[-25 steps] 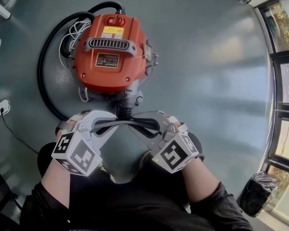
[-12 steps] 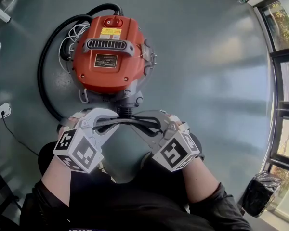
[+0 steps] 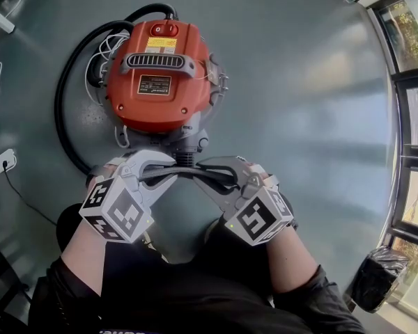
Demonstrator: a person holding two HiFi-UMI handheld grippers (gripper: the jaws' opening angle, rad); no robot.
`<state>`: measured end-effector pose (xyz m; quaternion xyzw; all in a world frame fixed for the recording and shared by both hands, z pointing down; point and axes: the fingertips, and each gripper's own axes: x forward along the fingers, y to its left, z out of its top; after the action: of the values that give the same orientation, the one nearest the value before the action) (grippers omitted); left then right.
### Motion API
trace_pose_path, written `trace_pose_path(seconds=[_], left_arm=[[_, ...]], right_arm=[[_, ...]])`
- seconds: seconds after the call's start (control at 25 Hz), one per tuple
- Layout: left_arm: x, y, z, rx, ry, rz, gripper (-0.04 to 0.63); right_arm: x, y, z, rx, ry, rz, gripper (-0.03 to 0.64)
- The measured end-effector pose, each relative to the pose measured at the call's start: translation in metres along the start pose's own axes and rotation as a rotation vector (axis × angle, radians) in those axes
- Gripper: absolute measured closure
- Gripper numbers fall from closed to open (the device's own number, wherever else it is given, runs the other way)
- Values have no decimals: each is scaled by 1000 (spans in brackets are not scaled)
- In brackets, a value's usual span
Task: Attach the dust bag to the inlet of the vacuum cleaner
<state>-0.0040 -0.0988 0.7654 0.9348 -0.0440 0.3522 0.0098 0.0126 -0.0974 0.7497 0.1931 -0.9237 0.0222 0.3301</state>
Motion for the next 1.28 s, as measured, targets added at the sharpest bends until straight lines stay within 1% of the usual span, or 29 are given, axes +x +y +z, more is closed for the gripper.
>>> trace_pose_path(seconds=[0.12,0.24,0.36,0.6,0.68,0.88,0.96,1.16,1.28], left_arm=[[0,2,-2,-33,-18,-7,515],[-7,3,-3,-26,-28,6,514],[-11,6,-2,-11,-32,16,512],[-3,11,-1,5,6,34,493],[-1,10,-2,-6,9,25,483],[-7,11,-7,-52,-38,13,495],[-9,13,-9,-61,-47,15,498],[4,12,-5,-23,-2,26,482],[6,10,-6,-43,0,-2,491]], right_arm=[[6,-3,-4,0,9,1,551],[7,-3,-3,-13,7,10,548],[3,-4,-2,-24,9,0,548],[2,-5,-11,4,19,-13,546],[5,-6,-13,8,23,-16,542],[7,-7,-11,-37,30,-14,539],[6,-6,-11,-40,28,-12,538],[3,-10,-16,1,31,-35,538],[6,-11,-18,4,39,-52,534]])
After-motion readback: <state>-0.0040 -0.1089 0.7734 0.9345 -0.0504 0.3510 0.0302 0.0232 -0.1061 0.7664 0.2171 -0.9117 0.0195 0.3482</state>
